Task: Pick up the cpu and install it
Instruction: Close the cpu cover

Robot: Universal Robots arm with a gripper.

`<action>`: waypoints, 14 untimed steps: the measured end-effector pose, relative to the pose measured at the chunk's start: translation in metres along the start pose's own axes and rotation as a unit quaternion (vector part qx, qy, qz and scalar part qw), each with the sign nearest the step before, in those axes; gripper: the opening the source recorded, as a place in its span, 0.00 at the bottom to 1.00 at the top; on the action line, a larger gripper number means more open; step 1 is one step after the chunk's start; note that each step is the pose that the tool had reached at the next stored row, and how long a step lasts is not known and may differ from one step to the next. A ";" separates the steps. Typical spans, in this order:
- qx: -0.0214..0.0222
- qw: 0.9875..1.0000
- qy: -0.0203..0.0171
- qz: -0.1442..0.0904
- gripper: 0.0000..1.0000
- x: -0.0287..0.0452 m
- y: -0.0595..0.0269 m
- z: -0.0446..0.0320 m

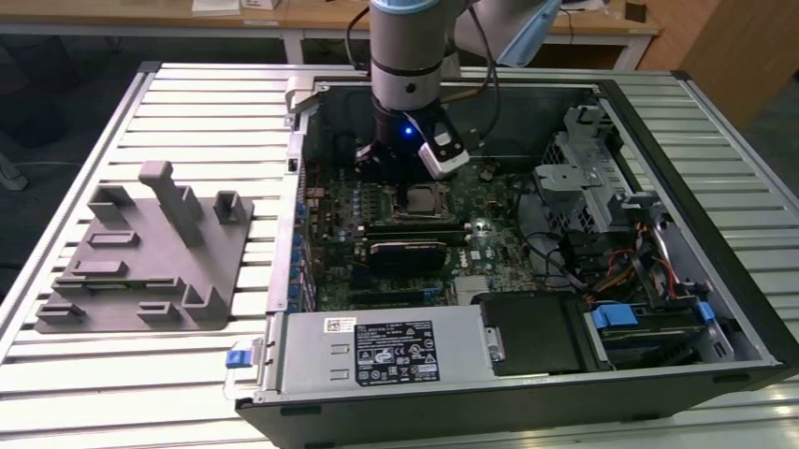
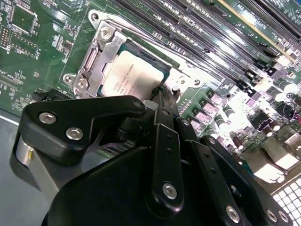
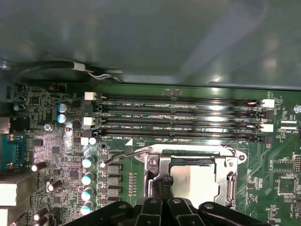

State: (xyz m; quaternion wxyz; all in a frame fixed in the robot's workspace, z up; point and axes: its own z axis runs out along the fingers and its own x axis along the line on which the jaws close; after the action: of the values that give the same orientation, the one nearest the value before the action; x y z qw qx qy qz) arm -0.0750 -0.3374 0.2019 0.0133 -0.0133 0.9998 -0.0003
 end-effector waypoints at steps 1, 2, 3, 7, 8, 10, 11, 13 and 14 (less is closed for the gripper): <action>0.000 1.000 0.000 0.000 0.11 0.0003 0.0000 0.0002; 0.000 1.000 0.000 0.000 0.11 0.0005 0.0000 0.0003; 0.000 1.000 0.000 0.000 0.11 0.0007 0.0000 0.0005; 0.000 1.000 0.000 0.000 0.11 0.0011 -0.0003 0.0014; 0.000 1.000 0.000 0.000 0.11 0.0012 -0.0004 0.0017; 0.000 1.000 0.000 0.000 0.11 0.0013 -0.0005 0.0021; 0.000 1.000 0.000 0.000 0.11 0.0013 -0.0006 0.0022; 0.000 1.000 0.000 0.000 0.11 0.0014 -0.0007 0.0029; 0.000 1.000 0.000 0.000 0.11 0.0014 -0.0007 0.0029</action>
State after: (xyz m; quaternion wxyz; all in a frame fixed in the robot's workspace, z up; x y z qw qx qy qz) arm -0.0763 -0.3382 0.1990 0.0133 -0.0137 0.9998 -0.0003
